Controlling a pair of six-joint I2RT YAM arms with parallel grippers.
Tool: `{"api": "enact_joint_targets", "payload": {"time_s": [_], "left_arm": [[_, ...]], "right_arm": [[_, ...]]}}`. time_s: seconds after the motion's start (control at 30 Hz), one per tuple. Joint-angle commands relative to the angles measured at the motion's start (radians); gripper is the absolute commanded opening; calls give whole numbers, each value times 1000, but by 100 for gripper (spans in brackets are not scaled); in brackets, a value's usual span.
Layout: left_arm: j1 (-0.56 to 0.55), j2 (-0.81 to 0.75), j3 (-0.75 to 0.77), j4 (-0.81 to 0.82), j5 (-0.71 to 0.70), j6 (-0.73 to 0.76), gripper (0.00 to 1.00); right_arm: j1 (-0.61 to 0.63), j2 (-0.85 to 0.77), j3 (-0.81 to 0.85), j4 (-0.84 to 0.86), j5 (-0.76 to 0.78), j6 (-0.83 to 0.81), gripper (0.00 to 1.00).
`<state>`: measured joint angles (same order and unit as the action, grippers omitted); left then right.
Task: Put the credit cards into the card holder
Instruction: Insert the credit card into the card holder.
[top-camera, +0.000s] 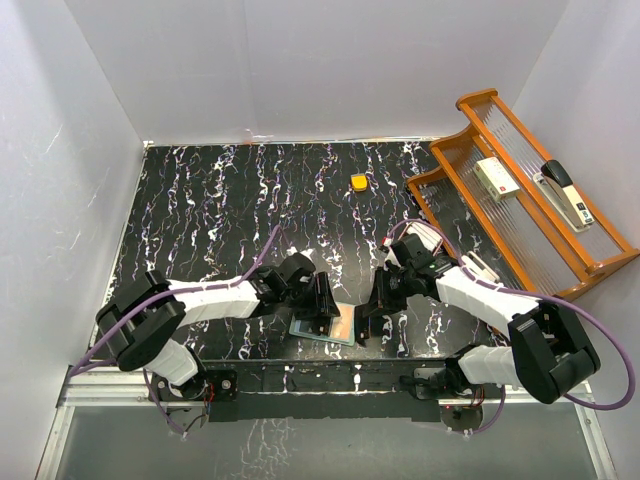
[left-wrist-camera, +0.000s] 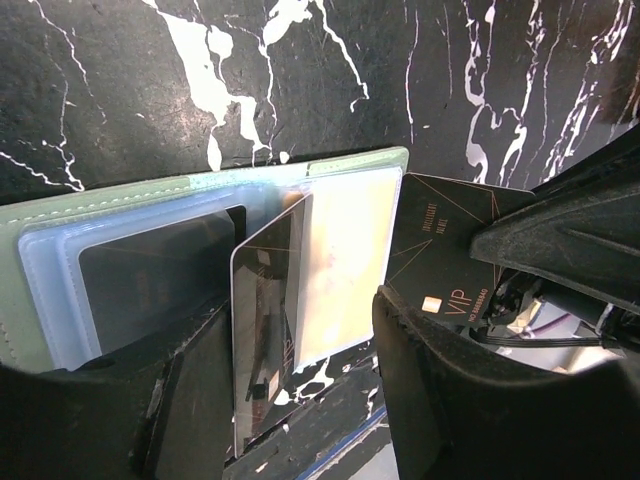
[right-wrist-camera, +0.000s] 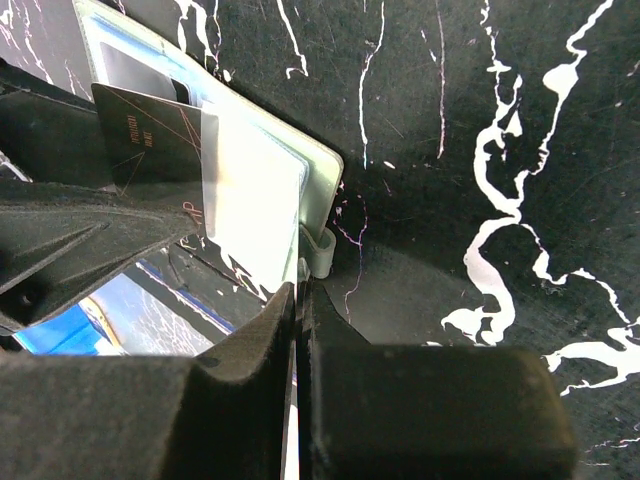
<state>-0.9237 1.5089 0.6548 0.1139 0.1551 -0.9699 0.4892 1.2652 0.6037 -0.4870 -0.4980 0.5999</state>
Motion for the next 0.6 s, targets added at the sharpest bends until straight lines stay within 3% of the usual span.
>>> {"api": "enact_joint_targets", "payload": {"time_s": [0.0, 0.57], "left_arm": [[-4, 8, 33, -221, -146, 52, 52], [-5, -12, 106, -353, -227, 71, 56]], "right_arm": [[3, -18, 33, 12, 26, 4, 0], [3, -46, 61, -37, 47, -17, 0]]}}
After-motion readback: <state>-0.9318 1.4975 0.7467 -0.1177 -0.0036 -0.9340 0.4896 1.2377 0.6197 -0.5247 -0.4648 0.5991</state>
